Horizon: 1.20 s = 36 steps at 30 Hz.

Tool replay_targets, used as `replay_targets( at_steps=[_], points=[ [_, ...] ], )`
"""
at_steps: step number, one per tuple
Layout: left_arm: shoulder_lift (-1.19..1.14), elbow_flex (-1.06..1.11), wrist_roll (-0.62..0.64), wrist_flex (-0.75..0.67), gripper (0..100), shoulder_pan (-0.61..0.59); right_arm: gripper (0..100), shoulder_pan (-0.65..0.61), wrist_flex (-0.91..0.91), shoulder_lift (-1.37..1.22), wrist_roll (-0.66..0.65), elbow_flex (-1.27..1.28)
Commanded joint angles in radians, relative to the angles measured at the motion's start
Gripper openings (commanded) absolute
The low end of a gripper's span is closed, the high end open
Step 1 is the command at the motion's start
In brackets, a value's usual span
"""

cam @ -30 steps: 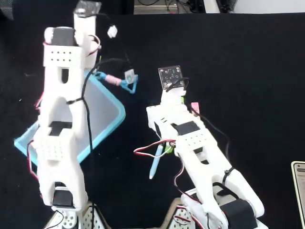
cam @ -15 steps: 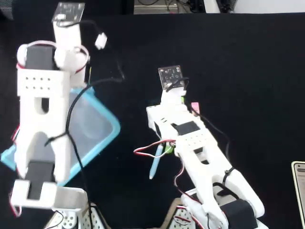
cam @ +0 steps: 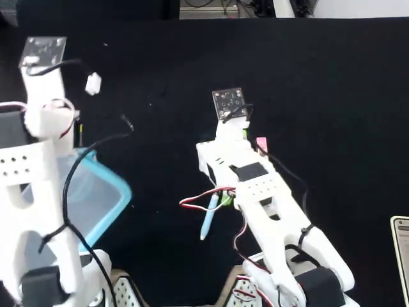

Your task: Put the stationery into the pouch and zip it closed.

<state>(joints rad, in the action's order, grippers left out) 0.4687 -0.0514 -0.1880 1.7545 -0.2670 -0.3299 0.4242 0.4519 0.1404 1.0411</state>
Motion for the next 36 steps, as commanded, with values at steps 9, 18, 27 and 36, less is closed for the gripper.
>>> replay_targets(
  at_steps=[9,18,27,36],
  points=[
    [0.098,-0.028,-0.037,0.0,3,0.087,11.6,0.015,-0.02,0.031,-0.009,-0.022],
    [-0.089,-0.226,0.018,-0.06,3,0.236,11.6,0.015,-0.02,0.031,-0.009,-0.018],
    [-0.454,-0.13,-0.098,-0.061,16,0.018,11.6,0.015,-0.02,0.03,-0.009,-0.021],
    [-0.919,-0.542,-0.184,-0.04,21,-0.03,11.6,0.015,-0.02,0.031,-0.009,-0.016]
  ],
)
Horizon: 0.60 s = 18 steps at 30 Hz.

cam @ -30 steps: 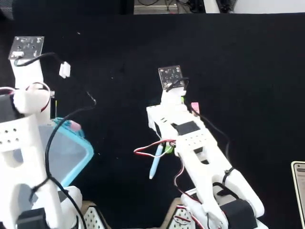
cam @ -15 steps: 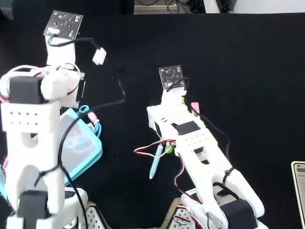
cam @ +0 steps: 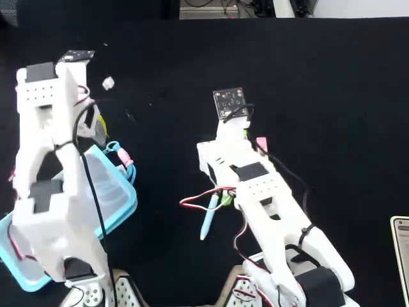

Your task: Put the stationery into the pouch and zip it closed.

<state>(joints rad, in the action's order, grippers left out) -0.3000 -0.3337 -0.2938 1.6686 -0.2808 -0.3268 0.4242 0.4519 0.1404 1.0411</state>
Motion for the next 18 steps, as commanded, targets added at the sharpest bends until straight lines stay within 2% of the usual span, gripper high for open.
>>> replay_targets(
  at_steps=[1,5,8,12,18],
  points=[
    [-0.203,-0.326,-0.095,0.071,21,-0.013,11.6,0.012,-0.02,0.031,-0.009,-0.016],
    [-0.402,-0.559,-0.106,0.092,21,-0.01,11.6,0.012,-0.02,0.031,-0.009,-0.016],
    [-0.493,-0.653,-0.11,0.092,22,-0.018,11.6,0.012,-0.02,0.031,-0.009,-0.016],
    [-0.526,-0.618,-0.117,0.094,21,-0.027,11.6,0.012,-0.02,0.031,-0.009,-0.016],
    [-0.488,-0.441,-0.215,0.094,21,-0.062,11.6,0.012,-0.02,0.031,-0.009,-0.018]
  ],
)
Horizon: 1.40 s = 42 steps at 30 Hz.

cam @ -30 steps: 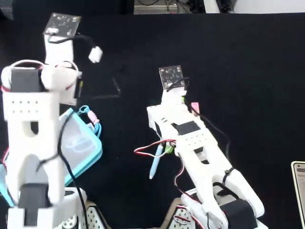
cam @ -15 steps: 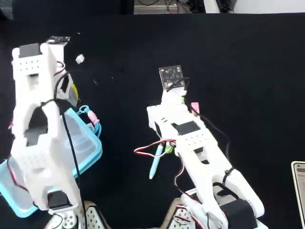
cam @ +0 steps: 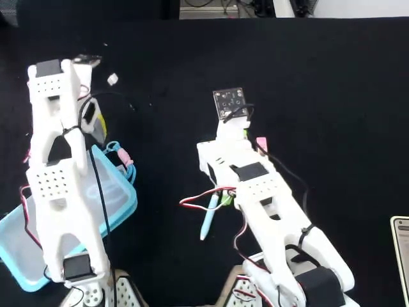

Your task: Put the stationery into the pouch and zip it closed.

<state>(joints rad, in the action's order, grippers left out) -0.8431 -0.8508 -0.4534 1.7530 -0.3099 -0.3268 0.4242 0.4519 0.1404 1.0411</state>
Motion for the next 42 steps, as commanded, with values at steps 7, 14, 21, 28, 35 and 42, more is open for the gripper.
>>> replay_targets(
  at_steps=[7,14,21,28,35,42],
  points=[
    [0.213,0.14,-0.091,0.009,21,-0.099,11.6,0.012,-0.02,0.03,-0.009,-0.019],
    [0.308,0.231,-0.12,0.008,21,-0.104,11.6,0.008,-0.02,0.03,-0.009,-0.018],
    [0.417,0.283,-0.115,0.008,21,-0.11,11.6,-0.152,-0.02,0.028,-0.009,0.002],
    [0.571,0.409,-0.089,-0.014,21,-0.045,11.6,-0.19,-0.072,0.027,-0.011,0.027],
    [0.736,0.539,-0.104,0.008,21,-0.372,11.6,-0.192,-0.138,0.028,-0.011,0.067],
    [0.833,0.75,-0.311,0.003,21,-0.786,11.6,-0.193,-0.138,0.028,-0.011,0.064]
  ],
)
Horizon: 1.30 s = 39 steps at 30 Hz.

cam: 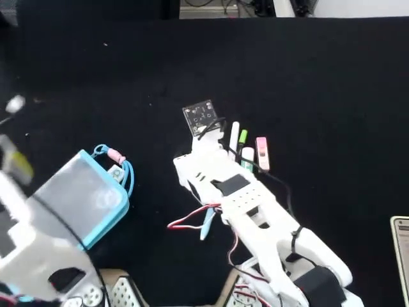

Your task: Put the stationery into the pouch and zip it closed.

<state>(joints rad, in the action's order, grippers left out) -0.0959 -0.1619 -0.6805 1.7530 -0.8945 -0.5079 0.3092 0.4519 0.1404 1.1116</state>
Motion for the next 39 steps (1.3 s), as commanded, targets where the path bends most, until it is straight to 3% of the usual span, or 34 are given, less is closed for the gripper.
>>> replay_targets(
  at_steps=[1,5,10,15,23,28,32,39],
  points=[
    [0.092,0.077,-0.095,0.003,21,-0.245,11.6,-0.012,-0.023,0.028,-0.011,-0.007],
    [0.091,0.148,-0.132,-0.02,21,-0.414,11.6,-0.009,-0.023,0.028,-0.011,-0.004],
    [0.092,0.239,-0.143,-0.261,21,-0.604,11.6,-0.009,-0.023,0.028,-0.011,-0.002],
    [0.091,0.412,-0.25,-0.351,21,-0.639,11.6,-0.009,-0.023,0.028,-0.011,-0.002],
    [0.086,0.593,-0.21,-0.566,21,-0.611,11.6,-0.009,-0.023,0.028,-0.011,-0.002],
    [0.092,0.67,-0.213,-0.569,21,-0.556,11.6,-0.011,-0.023,0.028,-0.011,-0.004],
    [0.092,0.75,-0.203,-0.525,21,-0.418,11.6,-0.009,-0.023,0.028,-0.011,-0.002],
    [0.092,0.839,-0.068,-0.522,21,-0.128,11.6,-0.008,-0.023,0.028,-0.011,-0.001]
  ],
)
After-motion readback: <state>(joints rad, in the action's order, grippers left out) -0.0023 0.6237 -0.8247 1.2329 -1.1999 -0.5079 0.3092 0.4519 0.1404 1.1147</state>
